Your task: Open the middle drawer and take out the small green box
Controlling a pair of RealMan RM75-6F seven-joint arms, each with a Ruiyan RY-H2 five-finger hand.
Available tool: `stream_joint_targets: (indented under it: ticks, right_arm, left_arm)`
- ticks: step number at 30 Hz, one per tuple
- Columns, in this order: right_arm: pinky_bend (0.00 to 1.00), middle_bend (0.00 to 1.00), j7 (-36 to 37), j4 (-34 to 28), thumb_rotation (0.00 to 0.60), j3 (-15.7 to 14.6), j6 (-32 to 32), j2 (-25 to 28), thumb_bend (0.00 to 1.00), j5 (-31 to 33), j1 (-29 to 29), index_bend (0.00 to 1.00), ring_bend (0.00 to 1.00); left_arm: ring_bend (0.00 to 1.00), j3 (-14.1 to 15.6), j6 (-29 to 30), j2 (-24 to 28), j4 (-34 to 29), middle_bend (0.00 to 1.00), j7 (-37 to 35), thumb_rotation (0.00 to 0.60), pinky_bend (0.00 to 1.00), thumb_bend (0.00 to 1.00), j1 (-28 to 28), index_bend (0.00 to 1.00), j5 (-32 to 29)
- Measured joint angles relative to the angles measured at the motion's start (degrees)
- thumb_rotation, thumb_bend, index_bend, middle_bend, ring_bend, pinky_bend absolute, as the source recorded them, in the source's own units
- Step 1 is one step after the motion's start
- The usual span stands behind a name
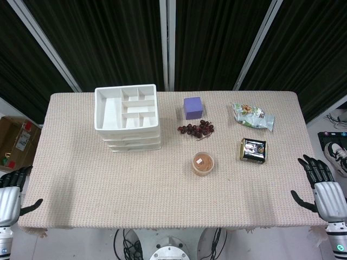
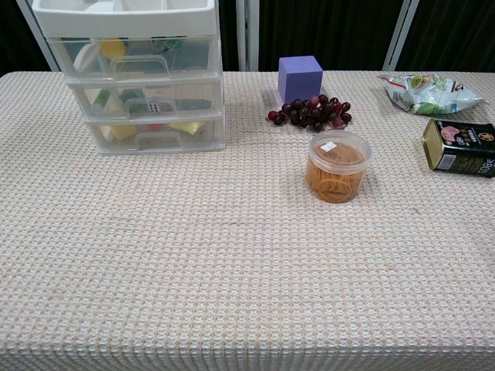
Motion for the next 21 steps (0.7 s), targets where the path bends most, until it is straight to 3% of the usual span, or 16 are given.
stream_joint_targets:
  ticks: [16, 18, 21]
  right_arm:
    - [0.0, 0.02, -1.13, -1.11, 0.6, 1.21, -1.8, 0.3, 0.21, 1.0, 1.87, 0.0, 0.0]
    - [0.0, 0.02, -1.07, -1.11, 0.6, 1.57, -1.45, 0.59, 0.21, 1.07, 1.94, 0.0, 0.0]
    - [0.0, 0.02, -1.33, -1.46, 0.6, 1.99, -0.94, 1.22, 0.21, 0.78, 2.19, 0.0, 0.0]
  left_arm:
    - [0.16, -0.75, -2.92, -0.58, -1.08, 0.16, 0.99, 0.6, 0.19, 0.1, -1.68, 0.15, -1.09]
    - [0.18, -1.03, -3.85, -0.91, -1.69, 0.17, 0.42, 0.6, 0.23, 0.1, -2.42, 0.16, -1.06]
    - [0.28, -2.1, -4.61, -2.26, -2.64, 0.24, -1.07, 0.6, 0.43, 0.12, -4.02, 0.19, -0.57]
